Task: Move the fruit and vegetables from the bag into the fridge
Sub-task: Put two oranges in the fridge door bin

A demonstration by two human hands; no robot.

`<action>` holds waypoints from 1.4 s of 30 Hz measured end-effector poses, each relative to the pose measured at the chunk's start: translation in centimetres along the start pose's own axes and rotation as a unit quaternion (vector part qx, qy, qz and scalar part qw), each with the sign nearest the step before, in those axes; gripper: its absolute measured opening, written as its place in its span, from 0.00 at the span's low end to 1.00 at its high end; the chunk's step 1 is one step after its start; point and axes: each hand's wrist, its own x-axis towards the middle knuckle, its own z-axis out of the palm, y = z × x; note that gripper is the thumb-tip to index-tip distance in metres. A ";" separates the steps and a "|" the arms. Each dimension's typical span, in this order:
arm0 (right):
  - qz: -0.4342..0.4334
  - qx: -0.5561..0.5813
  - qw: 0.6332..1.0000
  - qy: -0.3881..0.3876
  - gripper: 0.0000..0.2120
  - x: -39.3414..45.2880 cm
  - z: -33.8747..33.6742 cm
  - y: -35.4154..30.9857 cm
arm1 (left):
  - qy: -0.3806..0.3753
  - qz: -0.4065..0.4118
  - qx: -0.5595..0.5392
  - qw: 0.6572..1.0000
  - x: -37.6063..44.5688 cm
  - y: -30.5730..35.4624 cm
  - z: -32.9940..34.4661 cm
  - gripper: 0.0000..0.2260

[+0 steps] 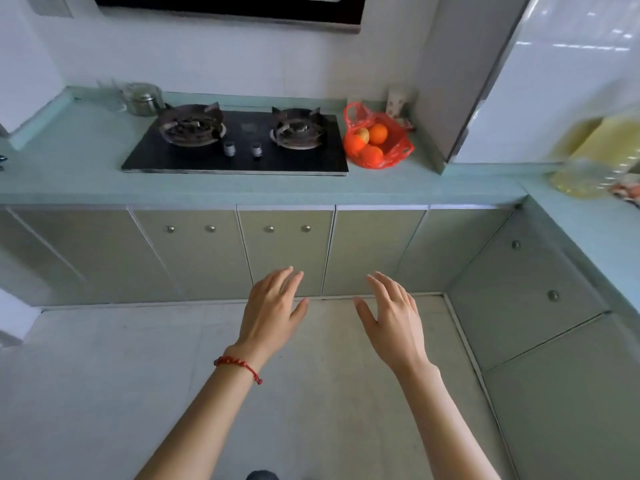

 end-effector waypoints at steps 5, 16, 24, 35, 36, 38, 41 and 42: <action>0.024 -0.007 1.000 0.008 0.24 3.7 -0.1 3.4 | -0.013 0.026 0.012 1.000 5.2 1.0 2.3 0.21; 0.062 -0.009 0.998 0.007 0.25 17.7 3.0 6.8 | -0.040 0.062 0.004 0.997 21.6 -2.6 6.9 0.22; 0.089 -0.007 0.996 0.012 0.27 30.8 4.5 7.8 | -0.041 0.082 -0.005 0.996 35.4 -5.5 8.5 0.22; 0.099 0.035 0.994 -0.002 0.23 44.2 6.8 13.9 | -0.057 0.070 -0.049 0.995 49.2 -5.7 13.6 0.24; 0.095 0.044 0.995 -0.004 0.23 45.6 7.1 14.7 | -0.058 0.067 -0.051 0.995 50.4 -5.6 14.1 0.24; 0.077 0.057 0.995 -0.005 0.21 48.6 7.6 16.4 | -0.059 0.063 -0.052 0.995 52.8 -5.2 15.2 0.26; 0.072 0.071 0.995 -0.019 0.21 52.6 7.9 18.7 | -0.066 0.051 -0.073 0.994 56.2 -4.3 16.8 0.27; 0.074 0.082 0.994 -0.025 0.21 53.7 7.9 19.4 | -0.067 0.047 -0.079 0.994 57.2 -4.0 17.3 0.28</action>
